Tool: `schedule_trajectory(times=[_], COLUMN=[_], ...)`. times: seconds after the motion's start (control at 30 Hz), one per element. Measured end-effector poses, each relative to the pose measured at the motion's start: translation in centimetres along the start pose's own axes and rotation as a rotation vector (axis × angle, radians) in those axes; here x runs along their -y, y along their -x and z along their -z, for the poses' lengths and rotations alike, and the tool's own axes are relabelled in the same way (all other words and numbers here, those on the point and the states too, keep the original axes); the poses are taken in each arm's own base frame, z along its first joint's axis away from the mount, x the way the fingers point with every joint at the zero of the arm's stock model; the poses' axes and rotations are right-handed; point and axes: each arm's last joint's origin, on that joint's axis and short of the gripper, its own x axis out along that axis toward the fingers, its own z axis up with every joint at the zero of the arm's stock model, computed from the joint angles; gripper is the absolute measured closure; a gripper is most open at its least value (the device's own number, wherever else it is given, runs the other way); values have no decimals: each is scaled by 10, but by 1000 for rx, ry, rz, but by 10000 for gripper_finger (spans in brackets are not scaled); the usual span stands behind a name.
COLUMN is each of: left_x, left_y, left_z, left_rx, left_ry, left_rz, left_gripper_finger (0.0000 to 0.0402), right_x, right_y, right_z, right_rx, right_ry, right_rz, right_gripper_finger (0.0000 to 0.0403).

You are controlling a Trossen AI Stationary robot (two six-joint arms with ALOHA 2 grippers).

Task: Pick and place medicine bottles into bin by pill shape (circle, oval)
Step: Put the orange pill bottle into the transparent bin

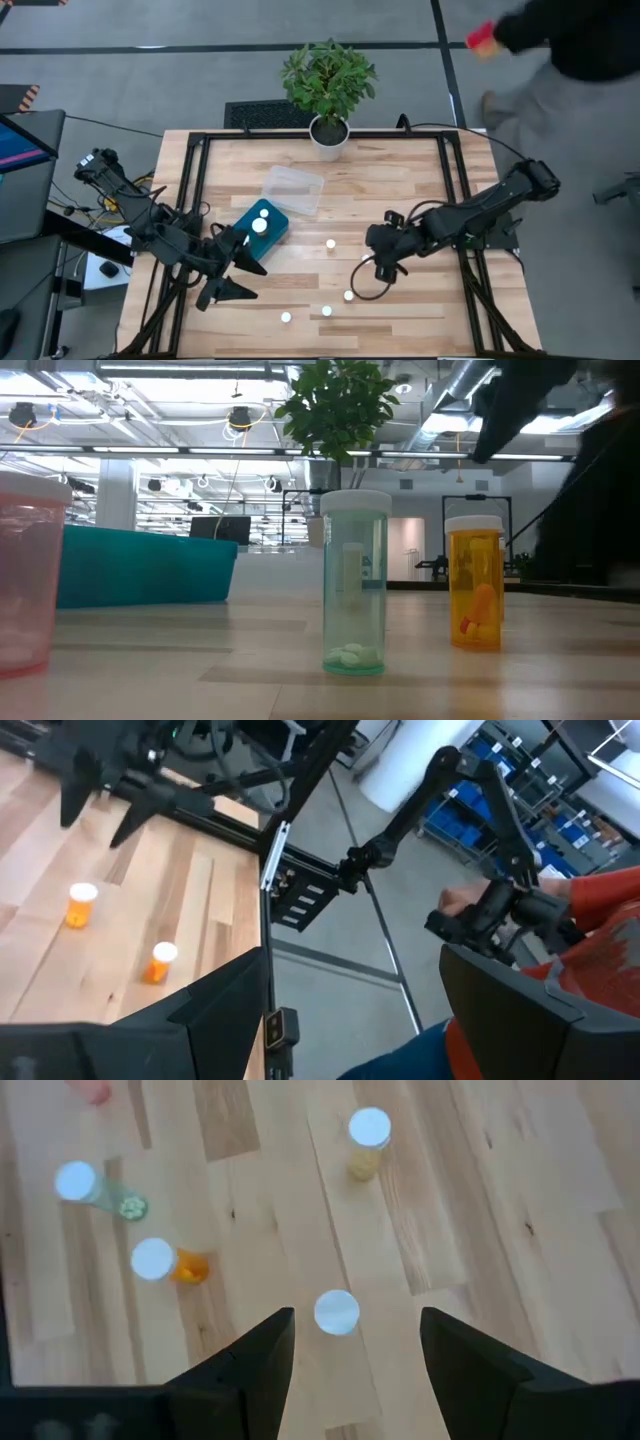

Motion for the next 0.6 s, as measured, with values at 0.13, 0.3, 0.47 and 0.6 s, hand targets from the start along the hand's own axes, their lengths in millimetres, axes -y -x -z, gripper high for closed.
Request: schedule_trajectory(times=[0.13, 0.3, 0.47, 0.6], left_x=[1, 4, 4, 5], left_y=[0, 3, 9, 14], left_z=[-1, -5, -9, -11], left_rx=[13, 42, 62, 74], left_ry=[-20, -30, -24, -20], left_rz=[15, 49, 56, 66], left_gripper_finger=[113, 113, 113, 113], right_x=[-2, -4, -7, -8], right_y=[-16, -30, -47, -58], right_z=[-2, -4, -2, 2], right_rx=[-29, -46, -84, -129], right_ry=[-7, 1, 21, 38], right_rz=[15, 9, 34, 47], right_gripper_finger=[156, 128, 117, 116])
